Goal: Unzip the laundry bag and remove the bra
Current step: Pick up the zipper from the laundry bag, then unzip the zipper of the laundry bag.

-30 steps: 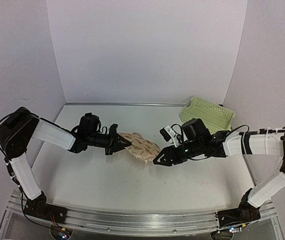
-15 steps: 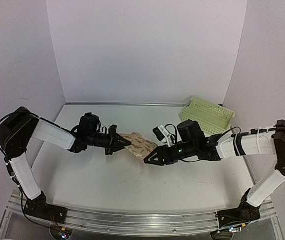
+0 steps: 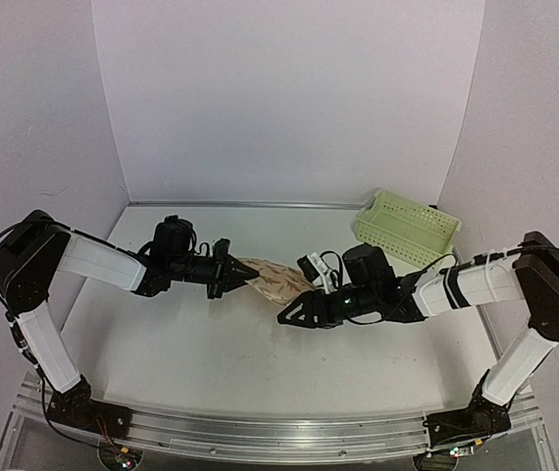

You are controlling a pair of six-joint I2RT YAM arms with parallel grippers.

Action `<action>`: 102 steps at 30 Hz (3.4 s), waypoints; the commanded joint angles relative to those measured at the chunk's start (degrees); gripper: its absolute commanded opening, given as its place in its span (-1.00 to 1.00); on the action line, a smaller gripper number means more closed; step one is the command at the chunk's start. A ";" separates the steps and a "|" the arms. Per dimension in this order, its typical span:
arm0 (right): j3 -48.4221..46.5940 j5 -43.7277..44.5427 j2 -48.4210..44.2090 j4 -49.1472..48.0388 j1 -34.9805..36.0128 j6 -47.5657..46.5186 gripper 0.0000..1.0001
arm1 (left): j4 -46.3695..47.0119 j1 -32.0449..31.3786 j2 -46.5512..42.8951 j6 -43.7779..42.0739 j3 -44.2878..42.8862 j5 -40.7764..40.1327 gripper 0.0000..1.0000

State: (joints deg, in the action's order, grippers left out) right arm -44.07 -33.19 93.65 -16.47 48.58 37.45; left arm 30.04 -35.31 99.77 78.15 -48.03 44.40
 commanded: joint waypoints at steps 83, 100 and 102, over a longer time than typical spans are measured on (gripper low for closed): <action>1.92 9.87 -3.34 -5.46 0.27 3.08 -1.00 | 3.93 -0.29 -1.93 -1.61 -2.75 1.65 -1.00; 6.33 17.11 -9.09 5.98 -4.15 -1.07 -1.00 | 3.95 -0.22 -0.40 -10.68 -2.11 6.88 -1.00; 6.60 17.55 -9.56 6.95 -4.56 -1.48 -1.00 | 3.94 -0.20 -0.42 -11.61 -2.00 7.21 -1.00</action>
State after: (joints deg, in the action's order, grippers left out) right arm -38.65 -20.49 86.39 -14.04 45.89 37.74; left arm 29.98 -35.73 99.74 70.78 -48.03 46.63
